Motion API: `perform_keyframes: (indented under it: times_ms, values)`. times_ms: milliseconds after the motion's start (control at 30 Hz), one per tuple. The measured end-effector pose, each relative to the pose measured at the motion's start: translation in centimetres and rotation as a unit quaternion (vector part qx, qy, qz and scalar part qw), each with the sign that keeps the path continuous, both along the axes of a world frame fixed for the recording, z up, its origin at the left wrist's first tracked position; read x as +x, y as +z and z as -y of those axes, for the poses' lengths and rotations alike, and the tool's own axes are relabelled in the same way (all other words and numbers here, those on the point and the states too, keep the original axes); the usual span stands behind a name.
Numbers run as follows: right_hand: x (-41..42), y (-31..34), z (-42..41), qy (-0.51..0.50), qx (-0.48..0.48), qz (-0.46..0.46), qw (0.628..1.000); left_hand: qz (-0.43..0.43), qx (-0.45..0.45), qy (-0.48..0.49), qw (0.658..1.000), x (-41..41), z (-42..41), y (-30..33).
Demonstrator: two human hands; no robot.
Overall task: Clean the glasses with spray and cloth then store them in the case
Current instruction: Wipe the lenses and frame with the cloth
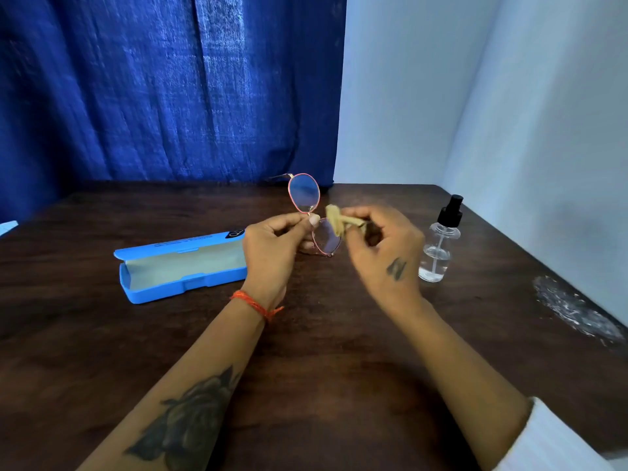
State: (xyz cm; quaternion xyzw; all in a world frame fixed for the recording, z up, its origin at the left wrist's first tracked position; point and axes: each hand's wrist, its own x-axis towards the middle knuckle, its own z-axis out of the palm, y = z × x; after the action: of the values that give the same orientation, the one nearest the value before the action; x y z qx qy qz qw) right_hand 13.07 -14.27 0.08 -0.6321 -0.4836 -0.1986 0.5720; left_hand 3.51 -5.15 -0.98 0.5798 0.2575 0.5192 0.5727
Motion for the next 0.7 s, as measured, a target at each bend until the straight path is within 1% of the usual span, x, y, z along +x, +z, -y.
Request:
perform_keyframes:
  times_ms: [33,100,133,200,300,400,600,667,700]
  values:
    - [-0.7,-0.4,0.0,-0.009,-0.002,0.089,0.996,0.022,-0.018,-0.009,1.000,0.0,0.1,0.1]
    - [-1.8,-1.3,-0.3,-0.019,-0.024,0.201,0.979,0.049,-0.042,-0.019,0.998,0.0,0.1,0.1]
    - [-2.1,-1.5,-0.5,-0.029,-0.038,0.236,0.971,0.056,-0.051,-0.022,0.997,0.0,0.1,0.1]
    - [-2.4,-1.7,-0.6,-0.057,-0.060,0.277,0.957,0.070,-0.061,-0.033,0.995,-0.1,0.2,0.2]
    - [-2.4,-1.7,-0.6,-0.092,-0.079,0.306,0.944,0.069,-0.061,-0.038,0.995,0.0,0.3,0.2]
    - [-2.3,-1.6,-0.4,-0.107,-0.089,0.317,0.938,0.063,-0.053,-0.044,0.996,0.2,0.3,0.0]
    - [-1.3,-1.7,-0.2,-0.093,-0.087,0.317,0.940,0.064,-0.059,-0.038,0.995,0.2,-0.3,-0.1]
    - [-0.9,-1.6,0.0,-0.086,-0.083,0.303,0.945,0.072,-0.068,-0.031,0.995,0.2,-0.5,-0.1]
    - [-0.6,-1.5,0.0,-0.074,-0.081,0.282,0.953,0.078,-0.074,-0.032,0.994,0.2,-0.6,-0.1]
